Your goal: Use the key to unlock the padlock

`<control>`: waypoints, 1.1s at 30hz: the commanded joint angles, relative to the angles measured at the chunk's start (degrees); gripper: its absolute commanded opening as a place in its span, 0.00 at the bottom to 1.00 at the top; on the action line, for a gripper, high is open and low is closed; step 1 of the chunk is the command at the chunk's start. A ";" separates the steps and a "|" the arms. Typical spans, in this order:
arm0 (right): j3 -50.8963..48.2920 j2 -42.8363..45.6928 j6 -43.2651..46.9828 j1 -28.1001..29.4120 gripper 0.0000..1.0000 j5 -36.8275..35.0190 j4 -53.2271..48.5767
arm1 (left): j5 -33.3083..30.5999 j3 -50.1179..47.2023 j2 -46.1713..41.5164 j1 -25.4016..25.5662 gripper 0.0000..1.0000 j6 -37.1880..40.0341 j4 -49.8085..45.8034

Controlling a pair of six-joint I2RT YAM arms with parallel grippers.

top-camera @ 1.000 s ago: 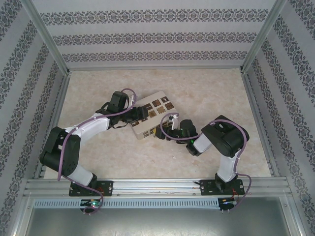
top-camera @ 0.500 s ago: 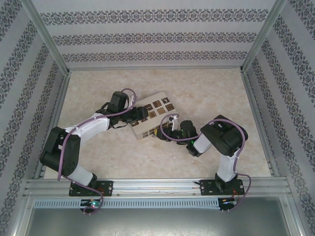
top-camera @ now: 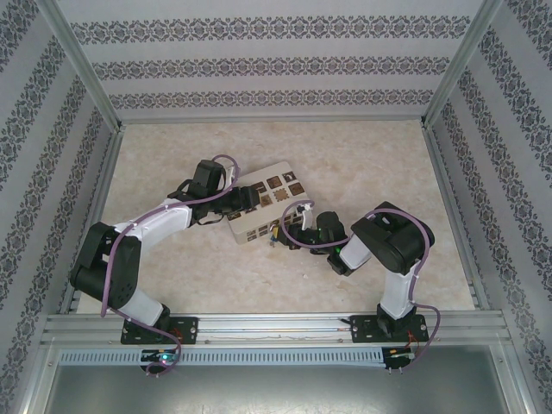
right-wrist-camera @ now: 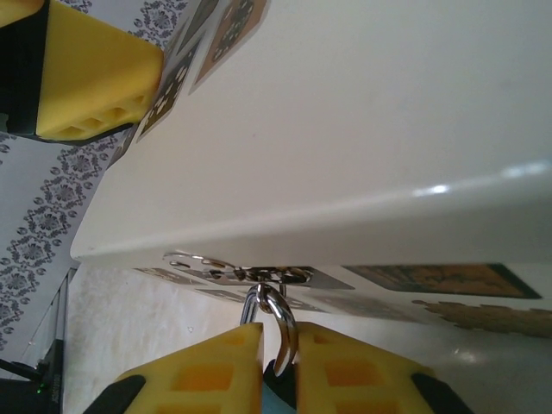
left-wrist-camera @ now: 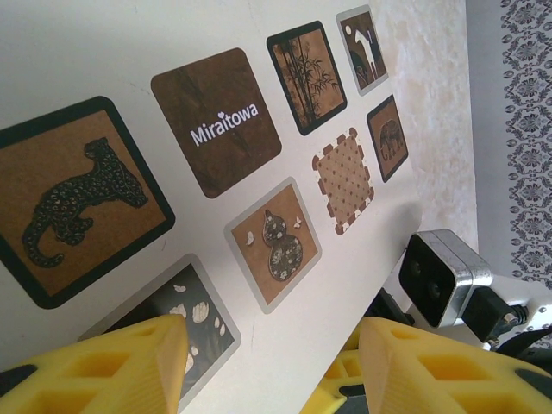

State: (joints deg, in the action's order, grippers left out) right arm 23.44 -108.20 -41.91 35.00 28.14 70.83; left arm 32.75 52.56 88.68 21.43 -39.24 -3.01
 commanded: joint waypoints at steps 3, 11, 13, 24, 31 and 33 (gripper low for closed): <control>-0.07 -1.28 -1.67 0.18 0.06 2.47 6.24 | -0.15 -0.79 0.35 0.66 0.55 0.23 -0.59; -0.67 -1.75 -4.49 0.48 0.00 -0.37 8.45 | -0.32 -2.98 -1.20 1.02 0.55 -0.20 -0.62; -0.93 -1.18 -5.04 0.60 0.00 -1.58 8.45 | -0.41 -3.89 -1.65 1.31 0.55 -0.43 -0.59; -0.99 0.72 -15.29 1.09 0.00 -7.73 8.53 | -1.20 -10.45 -4.47 2.94 0.55 -3.85 3.39; -0.10 0.89 -18.92 2.34 0.00 -11.42 8.54 | -1.29 -12.90 -4.75 2.97 0.55 -4.80 5.35; 0.07 1.02 -20.03 2.50 0.00 -12.79 8.52 | -1.29 -13.25 -4.81 2.94 0.55 -4.96 5.73</control>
State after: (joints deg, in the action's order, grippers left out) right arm 21.91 -108.64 -58.98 37.28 19.57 75.46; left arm 31.22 42.35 82.59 23.24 -42.30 7.99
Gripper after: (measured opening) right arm 0.048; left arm 0.550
